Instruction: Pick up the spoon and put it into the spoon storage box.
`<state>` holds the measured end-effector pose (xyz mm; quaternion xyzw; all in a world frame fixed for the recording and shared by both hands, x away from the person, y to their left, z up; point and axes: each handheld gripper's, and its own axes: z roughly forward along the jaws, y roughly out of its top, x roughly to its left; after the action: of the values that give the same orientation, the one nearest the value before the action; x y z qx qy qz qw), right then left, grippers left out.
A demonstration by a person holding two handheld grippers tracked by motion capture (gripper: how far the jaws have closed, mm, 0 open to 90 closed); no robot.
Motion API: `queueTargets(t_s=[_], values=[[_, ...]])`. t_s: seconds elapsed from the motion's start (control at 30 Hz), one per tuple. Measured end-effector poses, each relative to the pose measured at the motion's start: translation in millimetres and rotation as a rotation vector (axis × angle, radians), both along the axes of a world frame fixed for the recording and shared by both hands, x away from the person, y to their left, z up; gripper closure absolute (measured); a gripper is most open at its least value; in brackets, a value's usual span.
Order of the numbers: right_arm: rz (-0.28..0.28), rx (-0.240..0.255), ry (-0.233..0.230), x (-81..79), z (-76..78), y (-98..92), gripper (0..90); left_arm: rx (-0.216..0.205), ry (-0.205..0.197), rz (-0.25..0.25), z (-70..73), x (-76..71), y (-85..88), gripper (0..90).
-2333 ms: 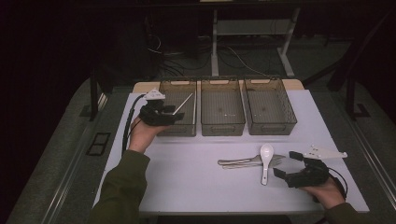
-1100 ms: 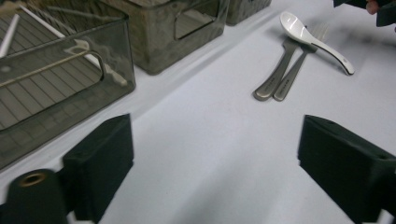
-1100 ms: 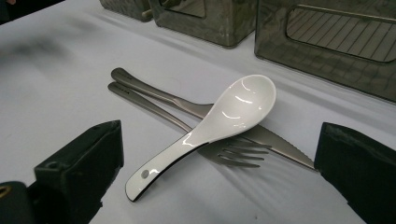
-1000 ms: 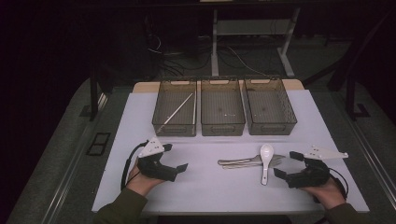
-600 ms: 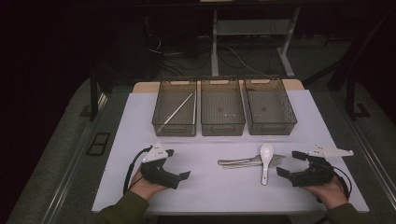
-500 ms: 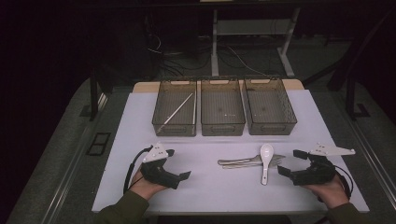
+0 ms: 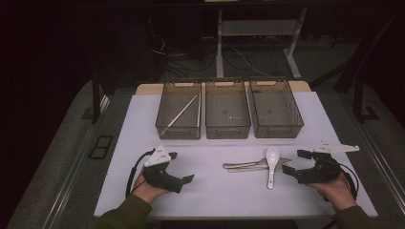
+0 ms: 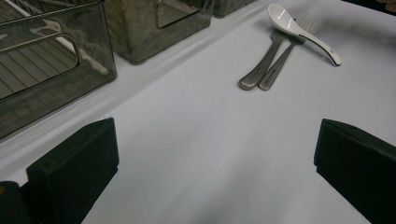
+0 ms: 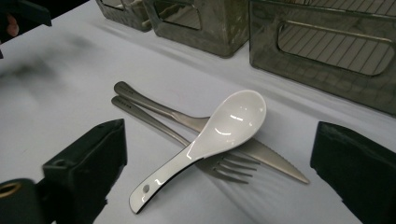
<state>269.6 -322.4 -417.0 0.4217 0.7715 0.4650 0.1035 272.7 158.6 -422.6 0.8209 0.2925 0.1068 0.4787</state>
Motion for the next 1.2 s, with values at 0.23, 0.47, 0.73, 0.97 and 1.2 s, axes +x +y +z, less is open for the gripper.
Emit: queueTargets(t_s=[0.23, 0.47, 0.73, 0.97, 1.2], values=[[0.003, -0.002, -0.001, 5.3, 3.0, 2.7, 4.0, 0.006, -0.008, -0.001, 0.1, 0.6, -1.3, 0.0], [0.009, 0.009, -0.011, 11.3, 4.9, 4.9, 4.0, 0.011, -0.007, -0.009, 0.0, -0.5, -4.5, 0.0], [0.019, 0.015, -0.021, 21.9, 8.9, 11.6, 4.0, 0.016, 0.001, -0.023, -1.9, -0.2, -5.6, 0.0], [0.026, 0.019, -0.024, 30.9, 9.2, 16.0, 4.1, 0.019, 0.008, -0.022, -1.7, -0.3, -5.8, 0.0], [0.028, 0.027, -0.014, 40.4, 8.9, 21.0, 4.7, 0.021, 0.01, -0.026, -2.1, -0.1, -5.9, 0.0]])
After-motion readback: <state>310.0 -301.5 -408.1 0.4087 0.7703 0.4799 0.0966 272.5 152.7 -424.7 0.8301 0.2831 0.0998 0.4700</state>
